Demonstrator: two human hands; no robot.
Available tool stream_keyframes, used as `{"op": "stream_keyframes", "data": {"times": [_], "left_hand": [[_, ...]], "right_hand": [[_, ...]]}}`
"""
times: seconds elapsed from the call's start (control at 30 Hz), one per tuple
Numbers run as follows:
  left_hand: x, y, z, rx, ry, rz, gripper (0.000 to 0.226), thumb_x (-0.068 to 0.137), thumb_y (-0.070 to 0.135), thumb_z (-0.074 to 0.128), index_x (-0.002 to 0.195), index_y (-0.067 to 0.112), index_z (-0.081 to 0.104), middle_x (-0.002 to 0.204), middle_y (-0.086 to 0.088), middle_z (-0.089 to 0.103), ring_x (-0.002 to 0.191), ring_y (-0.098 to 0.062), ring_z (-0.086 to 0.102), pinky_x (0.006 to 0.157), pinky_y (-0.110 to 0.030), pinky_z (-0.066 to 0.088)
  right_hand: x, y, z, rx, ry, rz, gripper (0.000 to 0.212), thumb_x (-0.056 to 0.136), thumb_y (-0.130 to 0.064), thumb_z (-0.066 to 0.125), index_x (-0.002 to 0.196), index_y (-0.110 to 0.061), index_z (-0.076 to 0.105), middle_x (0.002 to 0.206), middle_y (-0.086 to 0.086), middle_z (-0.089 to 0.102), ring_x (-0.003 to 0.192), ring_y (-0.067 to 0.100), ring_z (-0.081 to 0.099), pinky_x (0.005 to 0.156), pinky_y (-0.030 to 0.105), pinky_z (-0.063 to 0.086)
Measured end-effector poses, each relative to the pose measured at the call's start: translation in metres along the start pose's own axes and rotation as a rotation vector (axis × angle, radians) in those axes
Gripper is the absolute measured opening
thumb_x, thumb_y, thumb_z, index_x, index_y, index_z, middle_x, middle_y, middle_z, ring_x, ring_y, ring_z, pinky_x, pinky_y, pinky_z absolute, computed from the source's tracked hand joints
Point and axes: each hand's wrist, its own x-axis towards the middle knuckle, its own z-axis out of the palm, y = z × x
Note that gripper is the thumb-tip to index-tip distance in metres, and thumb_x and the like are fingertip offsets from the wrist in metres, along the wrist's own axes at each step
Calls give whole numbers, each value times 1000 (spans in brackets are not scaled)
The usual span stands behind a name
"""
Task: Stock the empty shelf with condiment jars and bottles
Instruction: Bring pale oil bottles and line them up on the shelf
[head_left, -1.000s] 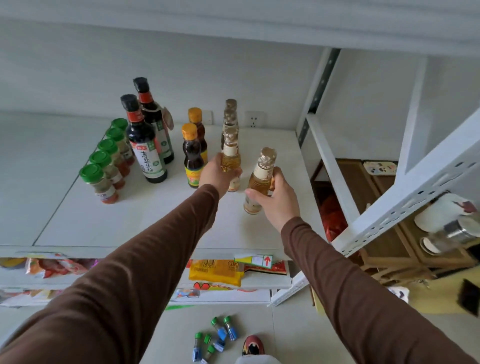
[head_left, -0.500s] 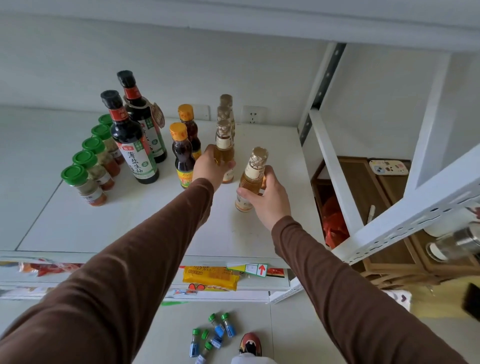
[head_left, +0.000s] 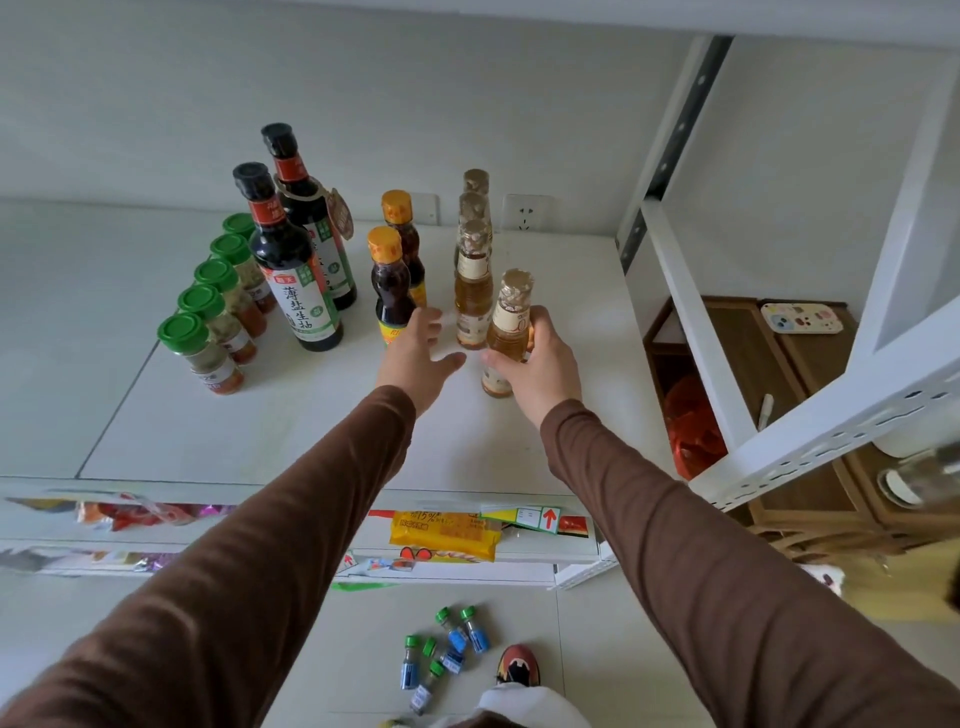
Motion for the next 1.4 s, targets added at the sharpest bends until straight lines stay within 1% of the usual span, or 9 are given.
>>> {"op": "stream_keyframes", "data": {"times": [0.17,0.3,0.4,0.53,0.67,0.77,1.07,1.23,1.4], "left_hand": [[-24,-18,-14,38,-16,-7,53,84,26,76,131,15,53,130,-5,61,118,-20,59,101,-35,48],[-32,-24,-23,39,-41,-15,50,85,28,75,129,16,55,129,-4,62,117,-20,59,102,-38,49],[-34,-31,-27,35,-54,-25,50,85,27,75,129,15,56,127,-4,63,116,-20,60,102,-39,49],[-36,-38,-29,29,-65,-32,49,85,27,76,128,16,57,125,-3,64,113,-19,61,101,-38,50],[-37,-45,-30,26,-72,-36,47,85,26,76,127,15,58,122,-2,65,110,-18,62,99,-34,50],[-37,-46,-30,24,-88,-41,48,85,26,76,128,16,57,122,-1,65,110,-18,62,99,-33,50],[-37,-44,-30,33,-123,-44,48,86,27,75,128,17,56,122,-1,64,110,-18,61,98,-33,50],[-38,-42,-29,24,-130,-50,48,86,27,75,129,17,56,122,-1,64,111,-18,61,99,-34,51],[-39,-39,-29,30,-136,-45,48,86,28,74,129,17,55,123,-1,64,111,-18,61,97,-32,51]], "right_hand": [[12,-14,24,-47,35,-16,52,75,-42,79,111,-20,50,107,-3,68,97,21,65,82,36,53],[21,-21,38,-67,49,-14,60,73,-45,80,117,-17,50,113,0,63,102,22,61,82,32,49],[26,-22,42,-77,40,-17,62,72,-46,81,116,-16,50,114,2,60,102,22,60,77,29,44],[32,-23,35,-59,-38,-22,62,72,-50,80,114,-16,50,114,1,62,100,19,60,79,29,45],[38,-25,17,-39,-161,-10,54,78,-53,75,114,-18,55,108,-6,63,96,13,60,79,26,43],[43,-24,9,-80,-207,-31,47,78,-53,74,107,-21,56,104,-8,63,95,13,60,77,25,41],[41,-27,10,-140,-135,-38,47,75,-57,76,97,-22,53,95,-9,62,87,13,58,73,28,41],[37,-33,14,-179,-86,-17,51,74,-60,75,92,-20,49,88,-7,59,80,15,57,66,28,38],[32,-36,18,-199,-49,-7,50,75,-59,75,91,-22,46,87,-9,56,80,16,56,69,28,39]]}}
